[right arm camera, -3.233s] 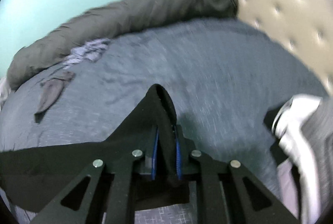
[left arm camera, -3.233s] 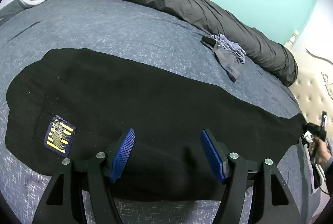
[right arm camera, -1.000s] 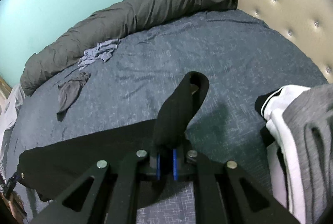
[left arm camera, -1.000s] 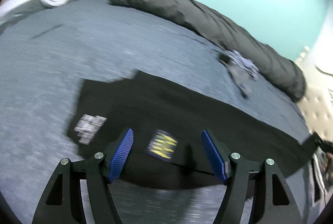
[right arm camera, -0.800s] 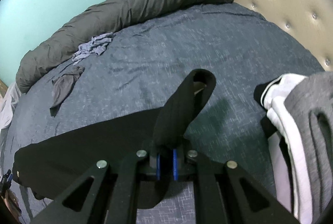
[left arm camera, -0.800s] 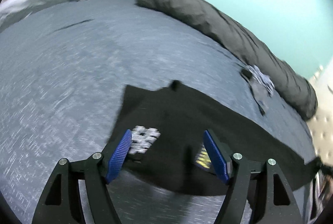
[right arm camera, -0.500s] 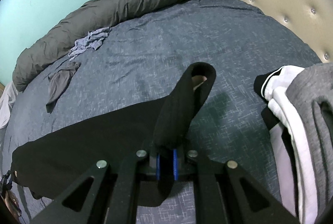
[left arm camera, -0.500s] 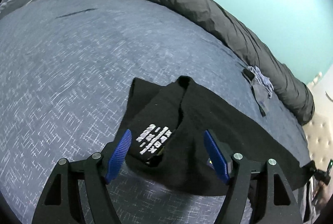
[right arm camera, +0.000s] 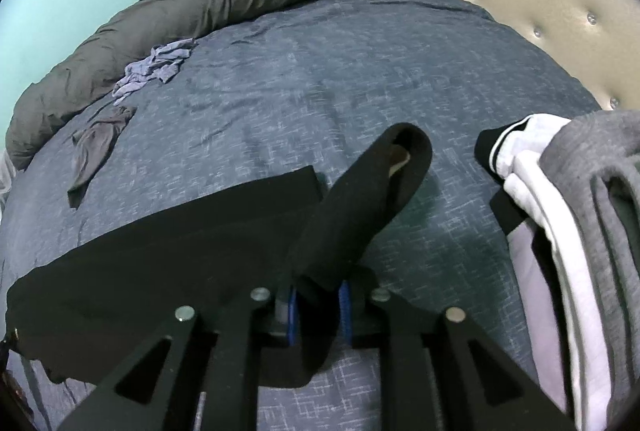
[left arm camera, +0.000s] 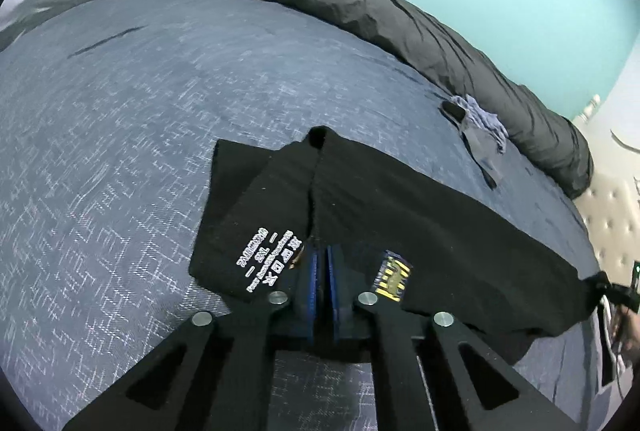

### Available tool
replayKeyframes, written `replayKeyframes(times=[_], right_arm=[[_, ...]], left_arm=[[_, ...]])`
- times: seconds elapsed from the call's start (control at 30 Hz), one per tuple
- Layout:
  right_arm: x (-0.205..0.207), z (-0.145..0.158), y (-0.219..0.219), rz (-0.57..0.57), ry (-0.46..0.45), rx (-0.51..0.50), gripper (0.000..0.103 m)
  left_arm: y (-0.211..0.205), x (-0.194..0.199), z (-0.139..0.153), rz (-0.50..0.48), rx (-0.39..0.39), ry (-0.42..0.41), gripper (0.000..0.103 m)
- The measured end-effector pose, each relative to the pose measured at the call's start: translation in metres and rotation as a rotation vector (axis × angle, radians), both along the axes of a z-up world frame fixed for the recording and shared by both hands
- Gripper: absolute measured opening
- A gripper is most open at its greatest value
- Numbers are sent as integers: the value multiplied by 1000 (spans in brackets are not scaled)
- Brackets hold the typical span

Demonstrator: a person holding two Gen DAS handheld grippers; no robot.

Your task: Fold clothes

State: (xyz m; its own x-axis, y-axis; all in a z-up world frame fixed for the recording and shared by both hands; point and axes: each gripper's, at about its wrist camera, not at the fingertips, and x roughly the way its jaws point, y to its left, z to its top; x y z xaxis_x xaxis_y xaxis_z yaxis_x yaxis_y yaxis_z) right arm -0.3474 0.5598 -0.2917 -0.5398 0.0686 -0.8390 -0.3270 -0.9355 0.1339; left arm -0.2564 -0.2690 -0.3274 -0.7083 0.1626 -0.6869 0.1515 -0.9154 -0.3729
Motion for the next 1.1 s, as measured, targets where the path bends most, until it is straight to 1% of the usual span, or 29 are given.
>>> replayKeyframes(times=[0.1, 0.23, 0.33, 0.43, 0.47, 0.5, 0.57, 0.6, 0.63, 0.67, 0.7, 0.8, 0.87, 0.9, 0.93, 0.97, 1.0, 1.03, 1.1], right_arm=[[-1, 4, -5, 7, 2, 12, 16], [-1, 14, -8, -1, 32, 11, 16], [-2, 21, -14, 1, 53, -3, 16], [-4, 24, -24, 22, 60, -13, 16], [-5, 25, -27, 31, 60, -13, 16], [-7, 26, -30, 36, 60, -13, 16], [-10, 25, -36, 42, 53, -14, 16], [-13, 24, -38, 45, 43, -12, 16], [-16, 22, -40, 48, 34, -11, 16], [-18, 20, -42, 50, 26, -8, 16], [-19, 19, -44, 51, 18, -4, 16], [-19, 15, -47, 51, 10, 6, 16], [-17, 12, -46, 46, 4, 6, 16], [-16, 12, -46, 45, 3, 6, 16], [-14, 11, -45, 43, 1, 7, 16], [-13, 10, -44, 42, -1, 7, 16], [-12, 10, -43, 41, -1, 7, 16], [-10, 10, -41, 41, 0, 5, 16], [-8, 9, -41, 44, 0, 2, 16]], left_arm=[[-4, 7, 7, -3, -8, 25, 3], [-26, 21, 14, 32, 30, 49, 3], [-43, 34, 20, 68, 30, 71, 3], [-68, 47, 22, 137, 56, 76, 3], [-74, 50, 22, 154, 54, 76, 3], [-79, 54, 21, 171, 52, 74, 0], [-86, 59, 19, 189, 56, 66, 0], [-87, 60, 16, 203, 47, 57, 0], [-87, 61, 13, 233, 20, 37, 0], [-90, 62, 11, 232, 33, 35, 0], [-91, 61, 9, 216, 68, 39, 0], [-89, 57, 15, 197, 83, 58, 0], [-87, 51, 18, 178, 111, 67, 2], [-84, 47, 19, 168, 111, 65, 8], [-81, 43, 20, 158, 114, 63, 21], [-78, 38, 20, 146, 126, 62, 31], [-75, 33, 19, 128, 140, 59, 48], [-69, 27, 20, 110, 145, 58, 51], [-60, 14, 20, 72, 129, 40, 52]])
